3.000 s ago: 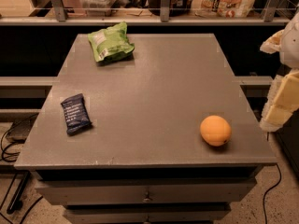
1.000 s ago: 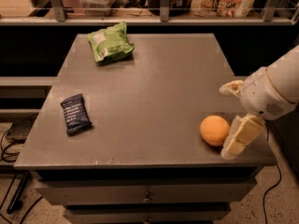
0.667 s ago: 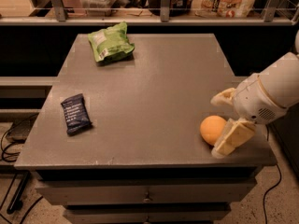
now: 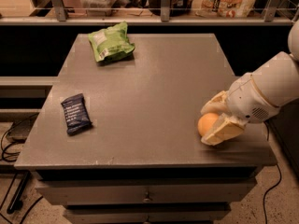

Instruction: Move orange near green rice chip bag

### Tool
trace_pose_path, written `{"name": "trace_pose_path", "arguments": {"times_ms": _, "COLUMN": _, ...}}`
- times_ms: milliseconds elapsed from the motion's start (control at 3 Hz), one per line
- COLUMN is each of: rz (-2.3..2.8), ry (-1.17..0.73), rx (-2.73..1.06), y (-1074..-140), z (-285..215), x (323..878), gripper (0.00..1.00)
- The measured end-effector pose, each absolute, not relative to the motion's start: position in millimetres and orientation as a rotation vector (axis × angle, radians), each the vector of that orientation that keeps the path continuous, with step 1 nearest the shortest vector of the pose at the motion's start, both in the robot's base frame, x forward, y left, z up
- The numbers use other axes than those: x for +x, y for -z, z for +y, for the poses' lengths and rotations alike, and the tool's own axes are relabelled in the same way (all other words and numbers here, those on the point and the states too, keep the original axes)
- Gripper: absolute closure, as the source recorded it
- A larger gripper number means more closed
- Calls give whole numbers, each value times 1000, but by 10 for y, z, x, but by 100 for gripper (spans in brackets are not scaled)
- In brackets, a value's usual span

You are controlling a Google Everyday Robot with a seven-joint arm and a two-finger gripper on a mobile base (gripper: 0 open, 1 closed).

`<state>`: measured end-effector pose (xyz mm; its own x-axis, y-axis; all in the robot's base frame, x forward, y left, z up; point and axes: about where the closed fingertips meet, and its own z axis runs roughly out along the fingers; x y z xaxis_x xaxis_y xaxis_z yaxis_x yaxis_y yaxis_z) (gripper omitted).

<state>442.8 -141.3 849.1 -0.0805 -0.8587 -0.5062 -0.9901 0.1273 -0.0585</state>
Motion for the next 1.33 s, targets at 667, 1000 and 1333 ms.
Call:
{"name": "trace_pose_path", "arguments": {"times_ms": 667, "rz": 1918, "ry": -423, "rx": -1780, "y": -8832, "z": -1127, "x": 4950, "gripper": 100}}
{"name": "trace_pose_path", "arguments": {"times_ms": 1000, "rz": 1867, "ry": -407, "rx": -1761, "y": -9078, "z": -954, "x": 5274, "gripper": 100}}
{"name": "trace_pose_path", "arguments": {"times_ms": 1333, "rz": 1853, "ry": -398, "rx": -1759, "y": -9143, "z": -933, "x": 5300, "gripper": 100}}
